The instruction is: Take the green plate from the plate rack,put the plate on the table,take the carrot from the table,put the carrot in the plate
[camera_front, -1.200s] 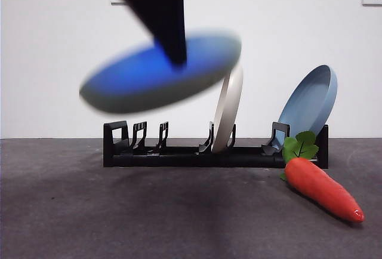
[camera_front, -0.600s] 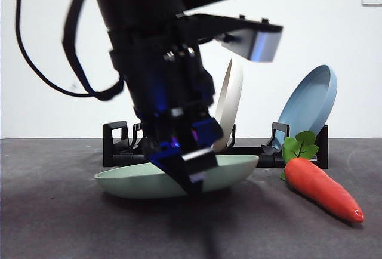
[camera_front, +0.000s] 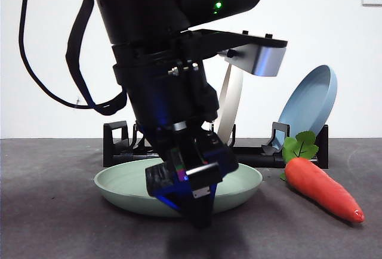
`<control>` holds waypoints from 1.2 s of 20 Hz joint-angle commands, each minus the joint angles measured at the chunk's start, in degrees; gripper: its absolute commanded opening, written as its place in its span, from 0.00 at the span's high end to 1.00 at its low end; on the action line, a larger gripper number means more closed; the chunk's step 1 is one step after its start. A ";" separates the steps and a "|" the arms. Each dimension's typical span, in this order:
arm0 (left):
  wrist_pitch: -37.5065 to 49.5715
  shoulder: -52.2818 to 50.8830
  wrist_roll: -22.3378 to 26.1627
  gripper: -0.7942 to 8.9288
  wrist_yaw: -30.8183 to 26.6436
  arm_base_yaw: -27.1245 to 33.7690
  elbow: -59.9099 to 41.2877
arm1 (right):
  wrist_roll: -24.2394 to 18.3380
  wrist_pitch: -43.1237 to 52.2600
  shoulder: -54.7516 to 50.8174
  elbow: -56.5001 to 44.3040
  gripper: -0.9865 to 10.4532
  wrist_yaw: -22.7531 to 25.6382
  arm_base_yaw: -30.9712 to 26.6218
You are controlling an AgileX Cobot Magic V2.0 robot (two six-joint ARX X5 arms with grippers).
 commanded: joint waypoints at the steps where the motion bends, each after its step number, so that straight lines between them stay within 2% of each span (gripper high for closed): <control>1: -1.40 -0.55 -2.38 0.59 -0.20 -0.13 0.44 | 0.59 0.15 0.61 0.11 0.39 0.02 0.13; 6: -9.35 -9.70 -8.79 0.59 -0.02 -0.17 8.57 | 0.81 3.52 7.30 0.11 0.39 0.04 0.55; 11: -18.99 -22.73 -15.28 0.59 -0.09 -0.15 21.03 | 1.53 9.86 19.61 0.11 0.39 0.85 4.50; 15: -22.97 -30.47 -16.33 0.59 -0.17 -0.15 29.03 | 3.82 15.98 30.49 0.11 0.39 8.39 10.49; 18: -24.92 -33.86 -17.33 0.59 -0.20 -0.13 32.24 | 5.77 19.39 37.05 0.11 0.40 11.78 13.57; 20: -25.35 -35.74 -17.55 0.59 -0.17 -0.13 32.61 | 6.88 21.57 40.61 0.11 0.43 15.32 15.19; 24: -27.10 -36.94 -18.80 0.59 -0.20 -0.13 32.61 | 9.27 25.59 45.94 0.11 0.45 16.98 17.03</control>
